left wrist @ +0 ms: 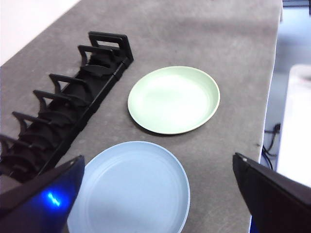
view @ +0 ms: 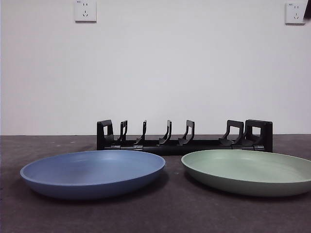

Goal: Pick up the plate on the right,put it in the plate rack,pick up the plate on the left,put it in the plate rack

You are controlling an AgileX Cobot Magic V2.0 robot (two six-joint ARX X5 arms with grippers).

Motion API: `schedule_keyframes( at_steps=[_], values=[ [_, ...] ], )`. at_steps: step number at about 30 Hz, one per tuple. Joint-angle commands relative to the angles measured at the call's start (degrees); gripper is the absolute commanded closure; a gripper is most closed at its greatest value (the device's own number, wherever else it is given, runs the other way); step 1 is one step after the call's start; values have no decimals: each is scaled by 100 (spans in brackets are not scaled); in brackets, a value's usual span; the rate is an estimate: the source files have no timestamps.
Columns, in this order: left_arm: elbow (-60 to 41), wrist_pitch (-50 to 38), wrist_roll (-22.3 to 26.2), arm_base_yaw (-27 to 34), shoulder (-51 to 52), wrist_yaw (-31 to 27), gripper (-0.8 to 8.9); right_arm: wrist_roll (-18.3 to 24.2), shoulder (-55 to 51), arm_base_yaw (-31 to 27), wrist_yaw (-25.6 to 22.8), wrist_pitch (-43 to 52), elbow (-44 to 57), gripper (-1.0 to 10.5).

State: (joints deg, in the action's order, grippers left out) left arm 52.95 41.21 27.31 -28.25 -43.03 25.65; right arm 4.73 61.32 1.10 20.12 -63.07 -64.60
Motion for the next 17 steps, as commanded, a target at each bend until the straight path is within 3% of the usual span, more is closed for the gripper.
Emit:
schedule_keyframes(
  at_steps=[1, 9, 17],
  values=[
    [13, -197, 299, -341, -111, -44, 185, -22, 595, 7, -164, 140, -7, 384],
    [22, -404, 640, -1084, -496, -785, 185, -22, 2164, 44, -260, 654, -7, 386],
    [59, -492, 782, -1364, -715, -946, 185, -22, 3051, 87, -350, 1027, -7, 451]
  ],
)
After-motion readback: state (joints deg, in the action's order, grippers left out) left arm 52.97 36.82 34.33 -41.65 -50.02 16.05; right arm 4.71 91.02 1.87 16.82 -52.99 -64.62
